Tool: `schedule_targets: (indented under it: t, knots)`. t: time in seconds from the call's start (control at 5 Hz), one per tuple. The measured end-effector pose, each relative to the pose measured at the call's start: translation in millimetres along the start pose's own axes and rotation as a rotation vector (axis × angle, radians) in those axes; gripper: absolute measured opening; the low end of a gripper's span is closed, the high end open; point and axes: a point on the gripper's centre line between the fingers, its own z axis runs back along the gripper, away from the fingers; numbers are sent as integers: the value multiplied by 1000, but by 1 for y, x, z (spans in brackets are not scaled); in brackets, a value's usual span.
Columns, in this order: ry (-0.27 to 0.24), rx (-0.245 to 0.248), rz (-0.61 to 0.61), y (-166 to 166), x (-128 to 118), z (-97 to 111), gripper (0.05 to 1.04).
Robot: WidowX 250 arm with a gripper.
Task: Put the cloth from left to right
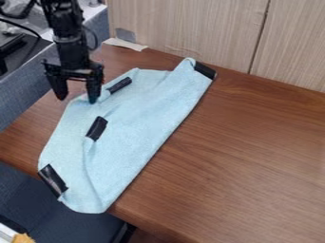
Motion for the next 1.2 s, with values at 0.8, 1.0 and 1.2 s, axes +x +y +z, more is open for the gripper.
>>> schedule_targets:
  t: [0.8, 1.0, 1.2]
  knots:
    - [3, 2, 15, -7, -11, 2, 64]
    - [-24, -17, 7, -12, -17, 18, 55]
    - [-60, -49, -28, -29, -19, 38, 55]
